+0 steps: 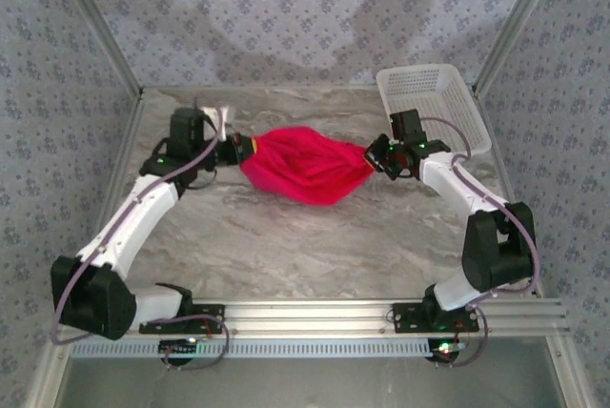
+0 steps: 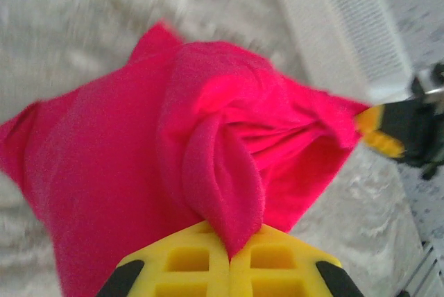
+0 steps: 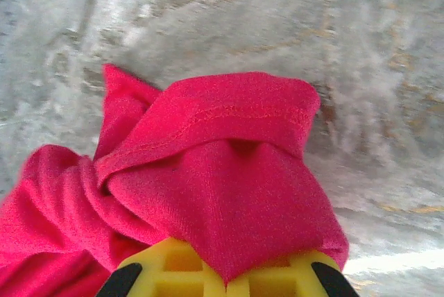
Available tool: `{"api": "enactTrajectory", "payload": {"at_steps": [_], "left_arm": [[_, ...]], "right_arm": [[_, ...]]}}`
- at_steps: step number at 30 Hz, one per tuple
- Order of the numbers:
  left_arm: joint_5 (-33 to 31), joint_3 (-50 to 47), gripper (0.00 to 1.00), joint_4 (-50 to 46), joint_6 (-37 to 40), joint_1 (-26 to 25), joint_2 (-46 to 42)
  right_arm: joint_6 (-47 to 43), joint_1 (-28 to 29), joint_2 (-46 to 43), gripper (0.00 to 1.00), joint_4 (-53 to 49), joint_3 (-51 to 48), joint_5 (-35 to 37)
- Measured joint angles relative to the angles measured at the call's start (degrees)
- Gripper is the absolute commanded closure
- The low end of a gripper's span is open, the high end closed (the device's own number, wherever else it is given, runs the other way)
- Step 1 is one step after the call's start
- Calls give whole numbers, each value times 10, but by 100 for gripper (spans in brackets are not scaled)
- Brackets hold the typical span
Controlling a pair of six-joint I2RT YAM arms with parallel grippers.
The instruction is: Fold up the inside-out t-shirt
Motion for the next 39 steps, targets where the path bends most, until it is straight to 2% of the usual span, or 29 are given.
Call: {"api": "enactTrajectory", "payload": {"at_steps": [2,3,5,12,16,21,22,23,27,32,39], "left_arm": [[7,-18,100,4,-9,0,12],[10,-19,100,6,-12,-2,16],[15,-15,100,18,-14,-5,20],[29,17,100,32,-14,-12,21],[28,17,100,29,-13,-12,21],[25,18,100,10,-8,-10,8],[24,18,100,7,-7,-9,5],[24,18,100,3,-6,-7,0],[20,18,100,-12,-1,5,-18],[16,18,100,-24,12,21,-28],[1,36,100,-44,38,38,-24]], "right_arm": [[-10,8,0,54,-13,-1,15],[-19,16,0,46,-15,0,24],[-41,47,0,38,-21,7,45],[-172,194,21,40,-18,93,90],[-233,214,83,40,20,138,77],[-276,215,226,38,39,216,55],[-280,215,249,41,40,229,53],[-284,214,273,48,39,241,52],[-296,213,321,98,29,276,61],[-305,210,287,100,-5,278,77],[-294,191,101,100,-83,278,52]]}}
